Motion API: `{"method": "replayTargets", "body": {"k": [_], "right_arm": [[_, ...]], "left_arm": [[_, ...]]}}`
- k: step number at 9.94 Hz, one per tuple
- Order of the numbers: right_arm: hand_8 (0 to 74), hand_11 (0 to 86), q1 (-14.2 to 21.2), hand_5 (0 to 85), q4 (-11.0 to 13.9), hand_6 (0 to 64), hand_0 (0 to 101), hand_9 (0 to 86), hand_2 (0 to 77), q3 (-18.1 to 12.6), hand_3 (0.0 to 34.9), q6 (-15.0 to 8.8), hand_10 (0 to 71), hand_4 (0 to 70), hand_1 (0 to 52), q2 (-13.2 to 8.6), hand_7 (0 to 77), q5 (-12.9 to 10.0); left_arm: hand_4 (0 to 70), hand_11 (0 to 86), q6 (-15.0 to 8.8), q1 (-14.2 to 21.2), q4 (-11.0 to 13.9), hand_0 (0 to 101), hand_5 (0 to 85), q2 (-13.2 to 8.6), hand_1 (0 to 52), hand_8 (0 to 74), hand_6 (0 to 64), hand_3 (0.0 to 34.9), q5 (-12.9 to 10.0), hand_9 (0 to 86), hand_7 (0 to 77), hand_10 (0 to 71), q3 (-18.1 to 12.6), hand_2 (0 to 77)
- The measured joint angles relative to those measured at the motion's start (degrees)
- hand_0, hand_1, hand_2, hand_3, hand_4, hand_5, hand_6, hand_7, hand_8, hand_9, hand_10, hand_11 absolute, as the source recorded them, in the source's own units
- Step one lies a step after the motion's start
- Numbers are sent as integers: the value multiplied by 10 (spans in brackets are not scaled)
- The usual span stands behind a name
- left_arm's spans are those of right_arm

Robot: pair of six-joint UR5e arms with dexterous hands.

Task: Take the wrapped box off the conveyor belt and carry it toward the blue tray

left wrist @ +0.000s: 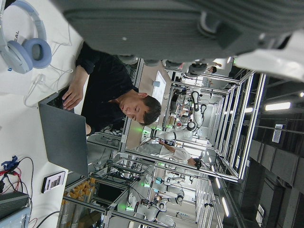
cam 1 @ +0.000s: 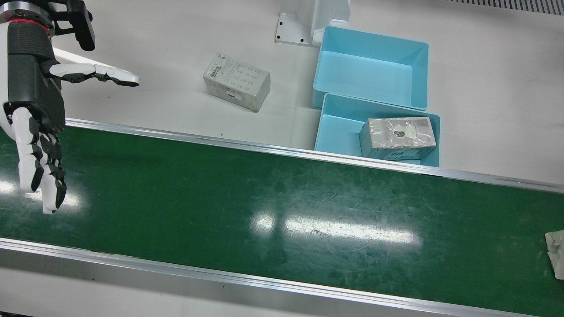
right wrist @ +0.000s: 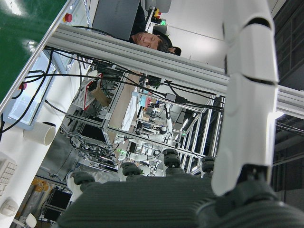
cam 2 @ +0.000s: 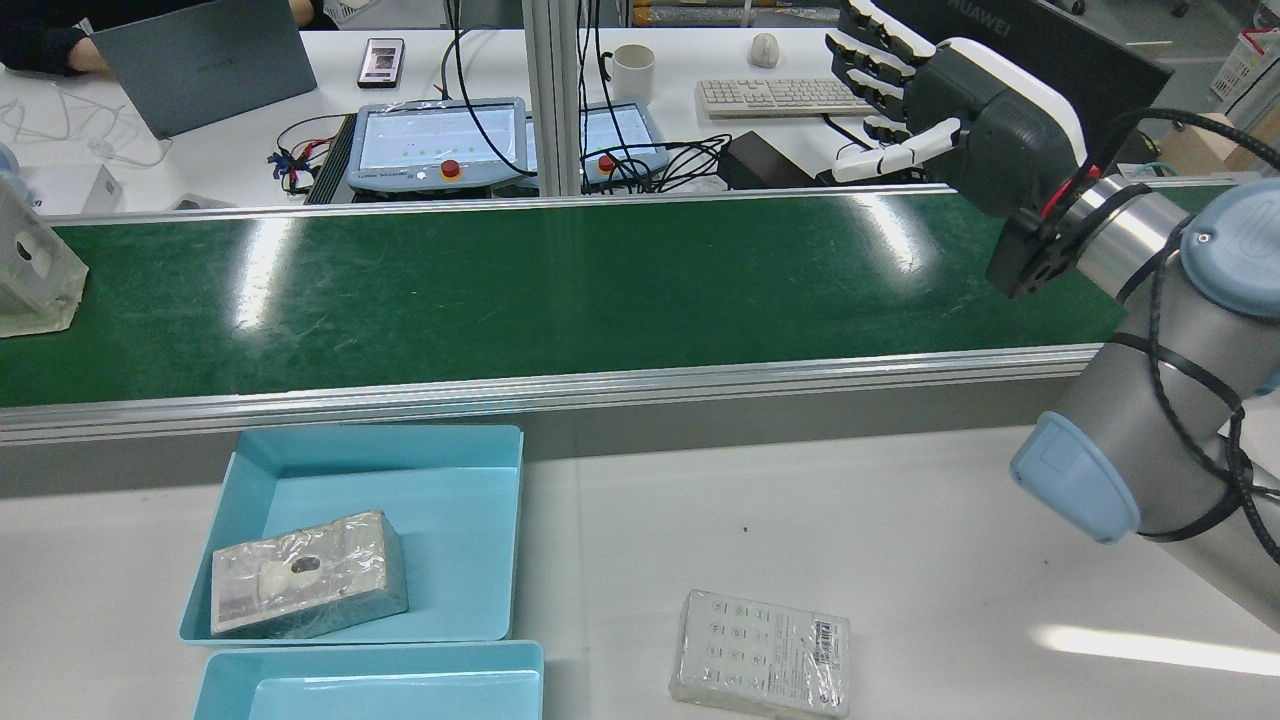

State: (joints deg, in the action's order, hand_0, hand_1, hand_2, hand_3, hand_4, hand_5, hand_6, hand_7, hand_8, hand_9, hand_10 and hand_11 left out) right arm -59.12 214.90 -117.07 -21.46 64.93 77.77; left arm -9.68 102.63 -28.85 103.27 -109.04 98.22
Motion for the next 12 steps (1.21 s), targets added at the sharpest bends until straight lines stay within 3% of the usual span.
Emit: {"method": "replayTargets", "body": {"k": [3,6,7,12], "right_arm": [[16,16,-2,11,1,0,468,16,38,-7,297,3,0,5,109,0,0,0],[16,16,12,11,1,0,467,11,55,0,306,4,0,5,131,0,0,-3],[16,16,15,11,0,0,468,16,60,6,284,4,0,5,131,-1,0,-5],[5,16,25,11,-5,0,468,16,114,45,301,4,0,5,131,-20,0,-9]], "left_arm": [[0,0,0,0,0,0,11,0,0,0,0,0,0,0,0,5,0,5],[0,0,0,0,0,0,11,0,0,0,0,0,0,0,0,0,0,5],[0,0,0,0,0,0,11,0,0,0,0,0,0,0,0,0,0,5],[0,0,0,0,0,0,11,0,0,0,0,0,0,0,0,0,0,5]]}}
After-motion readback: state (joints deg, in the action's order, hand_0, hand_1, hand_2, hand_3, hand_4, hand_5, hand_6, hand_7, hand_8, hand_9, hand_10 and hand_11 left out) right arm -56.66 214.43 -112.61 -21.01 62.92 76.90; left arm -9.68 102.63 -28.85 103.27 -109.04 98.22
